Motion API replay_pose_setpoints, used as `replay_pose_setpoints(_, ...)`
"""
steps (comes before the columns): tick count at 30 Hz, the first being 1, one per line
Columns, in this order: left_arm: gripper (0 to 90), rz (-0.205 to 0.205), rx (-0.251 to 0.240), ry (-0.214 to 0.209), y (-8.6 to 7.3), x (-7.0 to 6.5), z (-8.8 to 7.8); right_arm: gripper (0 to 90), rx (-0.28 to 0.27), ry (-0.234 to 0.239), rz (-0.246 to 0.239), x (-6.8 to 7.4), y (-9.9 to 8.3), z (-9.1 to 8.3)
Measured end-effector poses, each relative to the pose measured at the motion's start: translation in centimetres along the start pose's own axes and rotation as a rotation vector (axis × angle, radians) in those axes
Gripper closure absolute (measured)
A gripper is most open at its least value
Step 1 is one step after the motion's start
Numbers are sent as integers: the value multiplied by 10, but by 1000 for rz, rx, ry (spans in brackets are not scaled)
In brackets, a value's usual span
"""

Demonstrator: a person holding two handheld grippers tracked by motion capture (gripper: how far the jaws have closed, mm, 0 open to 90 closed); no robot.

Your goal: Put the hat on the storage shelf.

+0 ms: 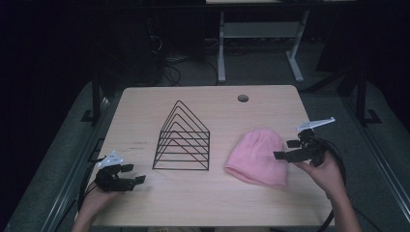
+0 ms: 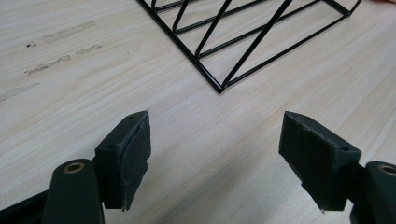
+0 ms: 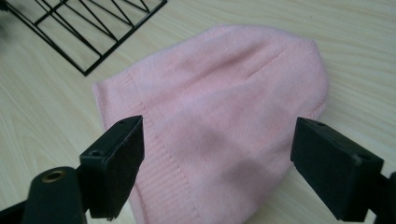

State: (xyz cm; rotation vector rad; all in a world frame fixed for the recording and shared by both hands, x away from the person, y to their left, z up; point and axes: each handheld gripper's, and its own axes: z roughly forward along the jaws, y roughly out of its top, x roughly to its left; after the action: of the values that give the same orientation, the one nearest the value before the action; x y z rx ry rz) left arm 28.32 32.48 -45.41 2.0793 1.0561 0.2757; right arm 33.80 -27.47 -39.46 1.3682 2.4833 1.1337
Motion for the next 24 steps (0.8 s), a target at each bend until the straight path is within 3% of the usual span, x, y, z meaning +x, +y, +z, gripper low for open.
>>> replay_pose_setpoints(11, 253, 0, 0, -2, 0, 0, 0, 163, 52, 3, -14, -5, 23, 18)
replay_pose_setpoints(18, 253, 4, 3, -4, -1, 2, 0, 162, 92, -4, 17, -26, 37, 33)
replay_pose_setpoints(24, 253, -1, 8, -5, -1, 1, 1, 162, 105, -13, 33, -33, 44, 41)
